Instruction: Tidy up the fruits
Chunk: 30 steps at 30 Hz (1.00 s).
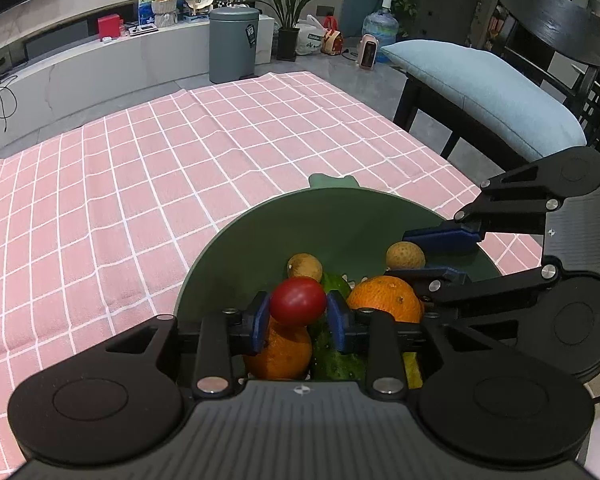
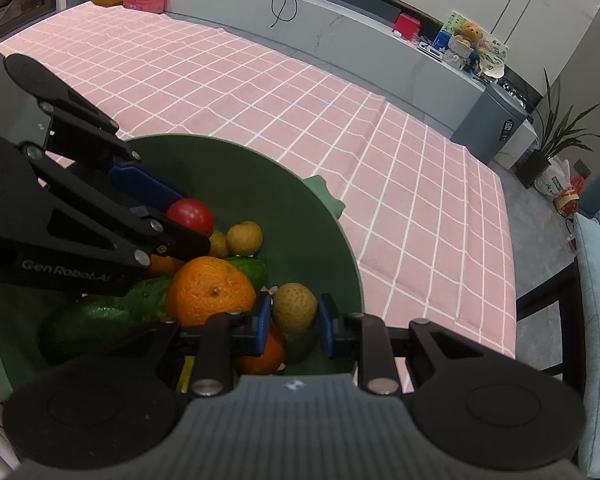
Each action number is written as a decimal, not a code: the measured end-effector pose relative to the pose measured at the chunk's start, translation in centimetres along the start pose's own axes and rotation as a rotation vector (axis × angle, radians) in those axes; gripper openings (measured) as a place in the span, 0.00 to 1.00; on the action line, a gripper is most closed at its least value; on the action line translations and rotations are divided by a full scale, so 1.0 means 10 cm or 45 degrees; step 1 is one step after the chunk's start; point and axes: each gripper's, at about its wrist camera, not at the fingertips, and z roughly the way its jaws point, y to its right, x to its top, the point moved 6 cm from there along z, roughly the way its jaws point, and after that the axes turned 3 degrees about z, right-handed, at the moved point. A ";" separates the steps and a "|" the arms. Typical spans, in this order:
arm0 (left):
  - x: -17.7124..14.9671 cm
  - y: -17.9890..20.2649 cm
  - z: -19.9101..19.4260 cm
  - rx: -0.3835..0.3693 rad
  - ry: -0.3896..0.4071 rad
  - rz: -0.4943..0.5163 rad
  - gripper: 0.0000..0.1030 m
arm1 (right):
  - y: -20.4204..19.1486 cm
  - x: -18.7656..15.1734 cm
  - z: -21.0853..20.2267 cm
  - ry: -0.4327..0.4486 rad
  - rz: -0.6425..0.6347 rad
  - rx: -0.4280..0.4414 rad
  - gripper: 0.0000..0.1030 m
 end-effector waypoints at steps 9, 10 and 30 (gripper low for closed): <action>0.04 -0.03 -0.16 0.007 0.040 -0.025 0.58 | -0.06 0.05 -0.09 -0.009 -0.065 -0.038 0.28; 0.05 -0.01 -0.20 0.006 0.050 -0.018 0.59 | -0.05 0.05 -0.12 -0.005 -0.074 -0.044 0.30; -0.08 0.15 -1.55 0.157 0.408 -0.026 0.73 | -0.30 0.06 -1.60 0.414 0.239 -0.069 0.63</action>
